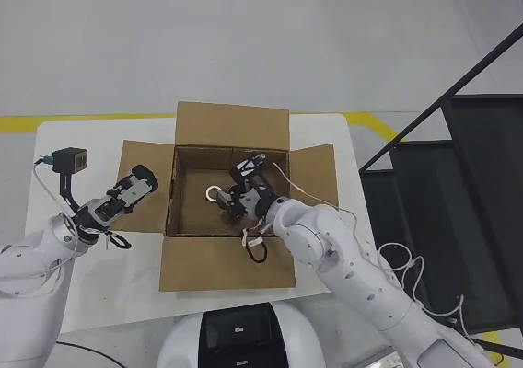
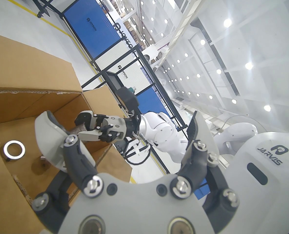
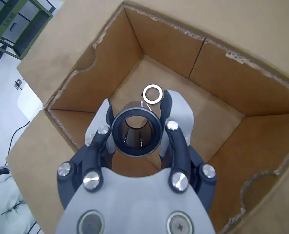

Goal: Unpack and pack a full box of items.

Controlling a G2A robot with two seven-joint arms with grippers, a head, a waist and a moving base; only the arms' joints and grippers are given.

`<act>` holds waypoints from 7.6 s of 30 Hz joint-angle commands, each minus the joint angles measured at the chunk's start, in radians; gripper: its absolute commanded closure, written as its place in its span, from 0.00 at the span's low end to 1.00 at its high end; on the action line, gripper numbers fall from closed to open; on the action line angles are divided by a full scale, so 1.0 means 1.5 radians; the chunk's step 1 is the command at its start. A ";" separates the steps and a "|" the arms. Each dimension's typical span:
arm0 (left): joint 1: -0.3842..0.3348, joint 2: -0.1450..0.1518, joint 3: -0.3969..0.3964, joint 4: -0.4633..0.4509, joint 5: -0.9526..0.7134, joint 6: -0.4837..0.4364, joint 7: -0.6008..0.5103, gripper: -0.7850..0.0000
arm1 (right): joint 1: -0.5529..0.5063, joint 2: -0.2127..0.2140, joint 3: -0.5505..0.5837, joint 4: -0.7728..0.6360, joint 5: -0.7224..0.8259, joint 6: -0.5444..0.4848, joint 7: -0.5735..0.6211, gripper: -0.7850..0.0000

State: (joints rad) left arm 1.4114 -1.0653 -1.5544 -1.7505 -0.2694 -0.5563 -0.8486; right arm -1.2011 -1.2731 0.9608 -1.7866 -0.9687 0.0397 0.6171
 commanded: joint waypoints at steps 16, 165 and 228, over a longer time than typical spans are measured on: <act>0.000 0.000 0.000 0.000 0.000 0.000 0.000 0.00 | -0.038 0.009 0.071 -0.066 0.050 -0.026 0.010 1.00; 0.000 0.000 0.000 0.000 0.000 0.000 0.000 0.00 | -0.138 -0.001 0.587 -0.004 0.456 -0.094 -0.019 1.00; 0.000 0.000 0.000 0.000 0.000 0.000 0.000 0.00 | -0.021 0.024 0.376 0.373 0.008 0.043 -0.031 0.00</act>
State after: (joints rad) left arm 1.4114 -1.0653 -1.5544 -1.7505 -0.2694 -0.5563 -0.8486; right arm -1.2290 -1.2364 1.5254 -1.2177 -0.9606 0.1049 0.5703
